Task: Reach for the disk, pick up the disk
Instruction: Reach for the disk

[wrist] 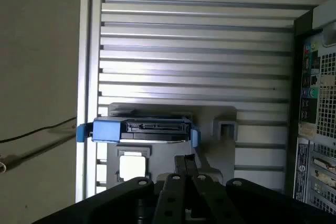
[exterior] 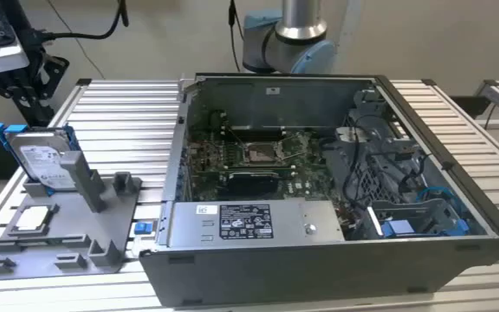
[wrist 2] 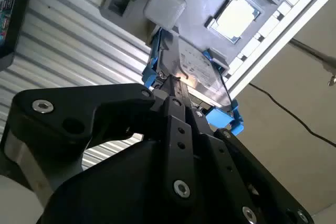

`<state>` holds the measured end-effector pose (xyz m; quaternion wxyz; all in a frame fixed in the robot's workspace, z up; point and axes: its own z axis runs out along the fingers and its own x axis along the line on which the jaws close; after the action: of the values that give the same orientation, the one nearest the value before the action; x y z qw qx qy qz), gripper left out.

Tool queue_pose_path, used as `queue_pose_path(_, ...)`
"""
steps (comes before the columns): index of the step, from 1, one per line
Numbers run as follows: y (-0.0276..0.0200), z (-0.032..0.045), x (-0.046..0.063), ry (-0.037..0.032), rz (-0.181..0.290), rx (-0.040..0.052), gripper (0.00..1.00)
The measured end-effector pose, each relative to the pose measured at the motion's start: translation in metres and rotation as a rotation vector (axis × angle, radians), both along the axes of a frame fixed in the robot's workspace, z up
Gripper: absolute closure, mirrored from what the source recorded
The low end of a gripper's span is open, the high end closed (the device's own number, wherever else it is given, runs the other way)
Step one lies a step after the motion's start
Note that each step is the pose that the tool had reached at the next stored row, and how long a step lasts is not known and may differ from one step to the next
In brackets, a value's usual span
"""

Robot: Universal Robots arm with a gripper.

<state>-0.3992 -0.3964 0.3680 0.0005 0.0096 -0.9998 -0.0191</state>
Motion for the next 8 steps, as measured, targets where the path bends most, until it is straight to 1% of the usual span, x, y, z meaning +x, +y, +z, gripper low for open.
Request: queue_pose_path(8, 0.0, 0.0, 0.0, 0.0, 0.0, 0.0, 1.0)
